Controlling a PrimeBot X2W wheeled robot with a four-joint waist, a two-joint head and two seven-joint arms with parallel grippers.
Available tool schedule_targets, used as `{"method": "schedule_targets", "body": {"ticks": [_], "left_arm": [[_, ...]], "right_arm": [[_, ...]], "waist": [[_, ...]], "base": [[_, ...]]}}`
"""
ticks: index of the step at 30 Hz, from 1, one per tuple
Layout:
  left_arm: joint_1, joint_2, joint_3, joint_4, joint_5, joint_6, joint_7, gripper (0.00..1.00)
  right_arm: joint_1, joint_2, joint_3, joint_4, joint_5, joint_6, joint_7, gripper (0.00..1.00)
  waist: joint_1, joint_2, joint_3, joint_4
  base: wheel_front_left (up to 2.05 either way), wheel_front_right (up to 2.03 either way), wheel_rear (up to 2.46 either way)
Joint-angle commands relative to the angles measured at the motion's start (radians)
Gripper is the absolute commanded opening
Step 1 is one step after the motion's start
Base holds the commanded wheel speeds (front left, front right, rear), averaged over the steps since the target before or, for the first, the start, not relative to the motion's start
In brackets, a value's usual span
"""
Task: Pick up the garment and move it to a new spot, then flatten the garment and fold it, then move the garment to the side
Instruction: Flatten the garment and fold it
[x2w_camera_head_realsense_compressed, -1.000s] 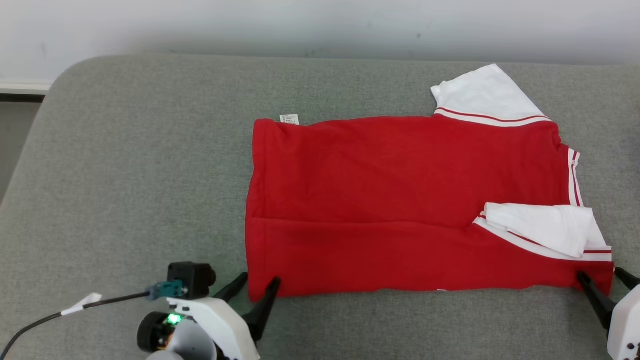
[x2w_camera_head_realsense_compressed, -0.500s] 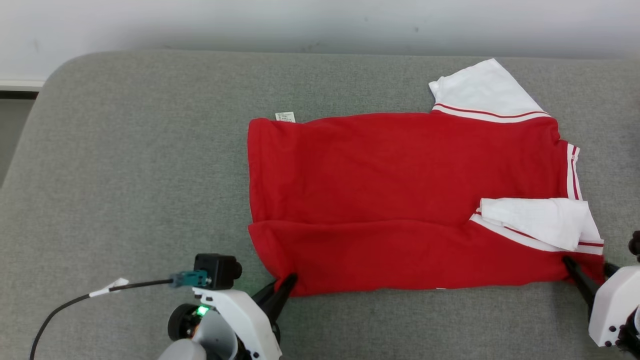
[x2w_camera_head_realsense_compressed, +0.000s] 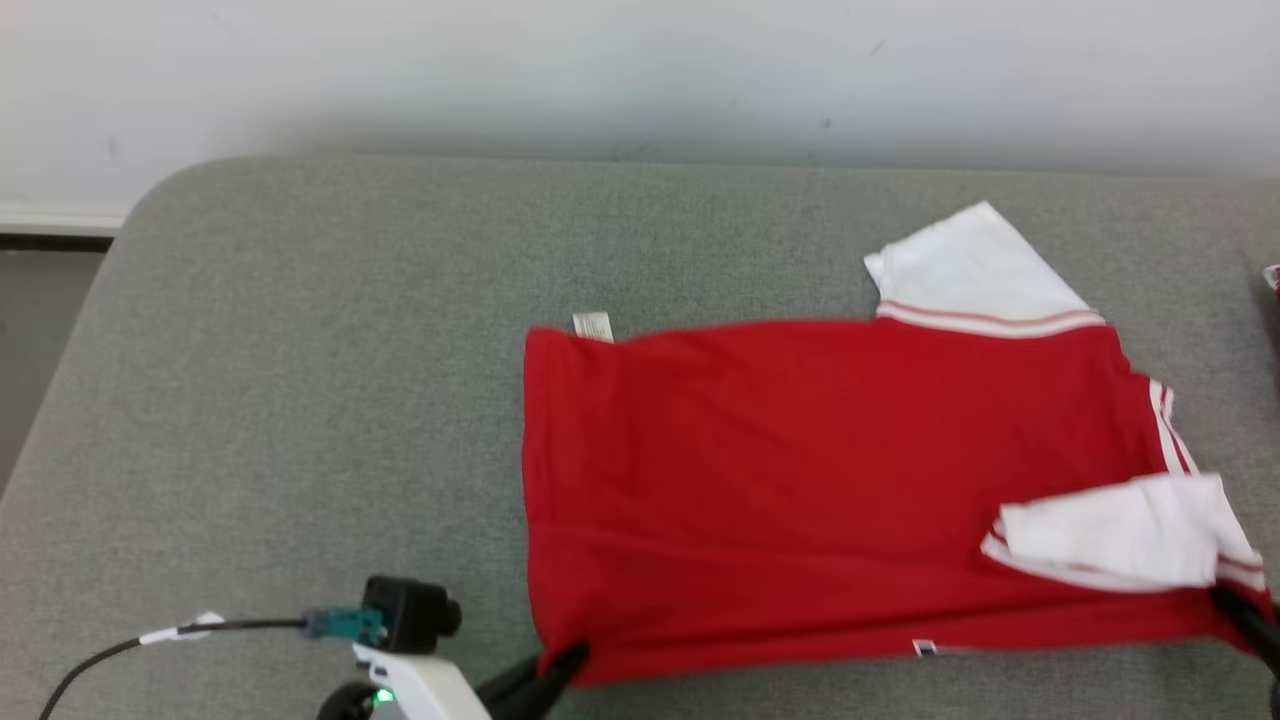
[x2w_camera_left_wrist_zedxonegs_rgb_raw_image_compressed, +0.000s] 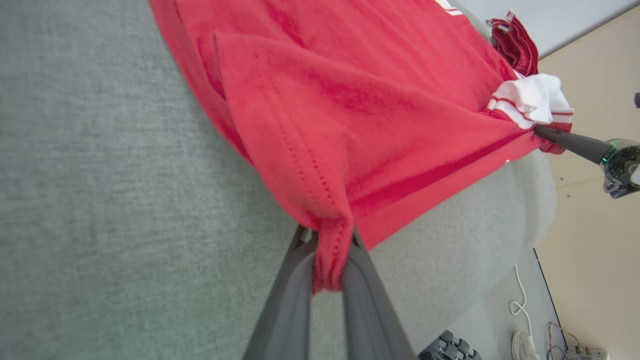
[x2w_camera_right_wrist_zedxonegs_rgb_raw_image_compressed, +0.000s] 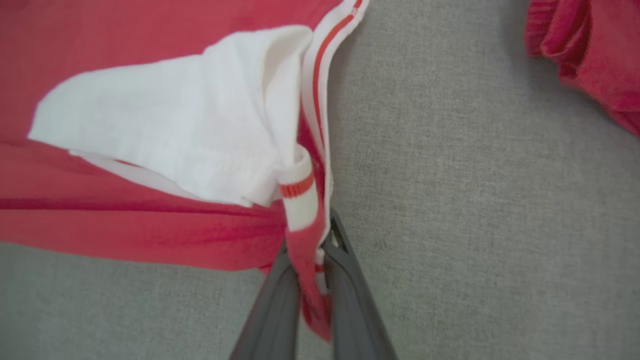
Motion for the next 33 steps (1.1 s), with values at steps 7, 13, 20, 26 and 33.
{"method": "schedule_targets", "body": {"ticks": [7, 13, 20, 26, 33], "left_arm": [[0.196, 0.049, -0.033, -0.196, -0.047, 0.038, 0.071, 0.00], [0.239, 0.031, -0.041, -0.208, -0.028, 0.073, 0.047, 0.42], [0.229, 0.066, 0.003, -0.244, 0.007, 0.108, 0.009, 1.00], [0.102, 0.095, 0.064, -0.317, 0.026, 0.125, 0.024, 1.00], [-0.161, 0.033, 0.046, -0.203, 0.071, 0.117, 0.040, 1.00]], "right_arm": [[0.230, -0.087, -0.052, -0.123, 0.108, -0.003, 0.066, 0.00], [0.285, -0.036, -0.076, -0.135, 0.069, -0.003, 0.044, 1.00], [0.276, -0.037, -0.161, -0.180, 0.057, -0.003, 0.047, 1.00], [0.137, -0.068, -0.250, -0.261, 0.049, -0.003, 0.071, 1.00], [-0.165, -0.055, -0.213, -0.198, -0.059, -0.003, 0.106, 1.00]], "waist": [[0.0000, 0.0000, -0.022, 0.000], [0.0000, 0.0000, -0.001, -0.002], [0.0000, 0.0000, 0.005, -0.005], [0.0000, 0.0000, 0.070, 0.012], [0.0000, 0.0000, 0.195, 0.058]], "base": [[0.00, 0.00, 0.00], [0.00, 0.00, 0.00], [0.00, 0.00, 0.00], [0.00, 0.00, 0.00], [0.00, 0.00, 0.00]]}}
